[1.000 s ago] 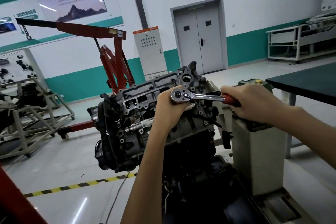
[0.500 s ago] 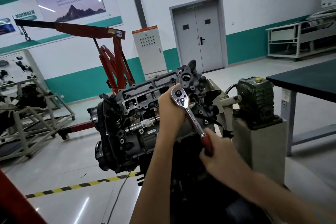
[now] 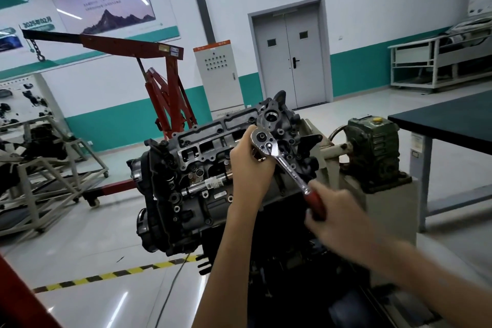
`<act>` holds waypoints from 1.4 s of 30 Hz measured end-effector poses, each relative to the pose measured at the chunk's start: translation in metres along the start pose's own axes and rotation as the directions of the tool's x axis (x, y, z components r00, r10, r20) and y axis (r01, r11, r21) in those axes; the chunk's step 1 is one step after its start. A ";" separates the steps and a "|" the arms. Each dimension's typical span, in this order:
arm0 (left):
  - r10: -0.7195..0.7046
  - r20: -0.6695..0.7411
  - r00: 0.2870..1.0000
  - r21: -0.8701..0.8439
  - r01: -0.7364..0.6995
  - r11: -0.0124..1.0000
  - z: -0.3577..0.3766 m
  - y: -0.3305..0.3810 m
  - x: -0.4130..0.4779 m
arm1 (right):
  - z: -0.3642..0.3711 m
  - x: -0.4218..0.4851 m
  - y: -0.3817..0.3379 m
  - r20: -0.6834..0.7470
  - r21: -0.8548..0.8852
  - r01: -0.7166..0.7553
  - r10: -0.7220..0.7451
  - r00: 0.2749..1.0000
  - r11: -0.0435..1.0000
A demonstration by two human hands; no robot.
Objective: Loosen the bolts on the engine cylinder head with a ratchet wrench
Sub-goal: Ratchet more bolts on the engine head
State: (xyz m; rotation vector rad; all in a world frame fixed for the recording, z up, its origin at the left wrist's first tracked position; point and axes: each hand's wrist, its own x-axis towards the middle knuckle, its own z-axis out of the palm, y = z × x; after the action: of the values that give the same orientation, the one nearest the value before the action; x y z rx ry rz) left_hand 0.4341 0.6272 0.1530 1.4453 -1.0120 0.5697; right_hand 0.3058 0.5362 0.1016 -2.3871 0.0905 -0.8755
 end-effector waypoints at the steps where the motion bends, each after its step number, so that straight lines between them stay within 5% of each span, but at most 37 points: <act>1: -0.020 -0.017 1.000 -0.010 0.020 1.000 0.003 0.001 0.000 | 0.017 -0.008 -0.011 -0.068 0.098 -0.049 0.056 0.996 0.994; 3: -0.066 -0.047 0.997 -0.065 0.063 0.996 0.007 0.004 0.002 | 0.047 -0.017 -0.031 -0.101 0.271 -0.105 0.137 0.985 0.957; 6: -0.131 -0.057 0.990 -0.145 0.122 0.982 0.004 0.003 0.005 | 0.056 -0.017 -0.039 -0.064 0.299 -0.103 0.128 0.990 0.949; 11: -0.143 0.056 0.988 -0.026 0.145 0.989 -0.006 0.001 0.010 | -0.018 0.011 0.008 0.116 -0.134 0.066 -0.051 0.992 0.989; 14: -0.119 0.113 0.986 -0.029 0.123 0.992 -0.010 0.003 0.013 | -0.070 0.052 0.022 0.149 -0.459 0.242 -0.195 0.969 0.855; 17: -0.093 0.104 0.990 -0.063 0.100 0.993 -0.012 0.002 0.010 | -0.080 0.067 0.021 0.143 -0.499 0.271 -0.231 0.962 0.823; 22: -0.045 -0.033 0.998 -0.030 0.044 0.999 -0.001 0.004 0.003 | -0.009 0.011 0.005 0.051 -0.141 0.027 -0.020 0.998 0.990; 25: -0.067 -0.058 0.996 -0.058 0.063 0.996 0.004 0.006 0.005 | 0.043 -0.012 -0.026 -0.088 0.156 -0.106 0.120 0.989 0.982; 28: -0.077 -0.012 0.997 -0.079 0.076 0.994 0.001 0.002 0.006 | 0.063 -0.016 -0.037 -0.083 0.266 -0.124 0.150 0.985 0.956; 33: -0.133 0.077 0.988 -0.009 0.134 0.991 -0.004 -0.001 0.011 | 0.003 0.004 0.007 0.051 -0.023 0.039 -0.038 0.998 0.999; 37: -0.113 0.158 0.981 0.009 0.113 0.994 -0.009 0.001 0.015 | -0.069 0.051 0.032 0.187 -0.393 0.257 -0.197 0.962 0.883; 42: -0.064 0.140 0.988 -0.022 0.068 0.997 -0.013 0.001 0.011 | -0.069 0.060 0.028 0.159 -0.438 0.240 -0.188 0.969 0.866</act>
State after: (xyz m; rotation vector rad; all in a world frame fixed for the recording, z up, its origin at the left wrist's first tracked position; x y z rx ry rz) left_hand 0.4416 0.6373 0.1648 1.5054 -1.0727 0.4105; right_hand 0.3145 0.4634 0.1626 -2.9282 -0.0184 -0.8954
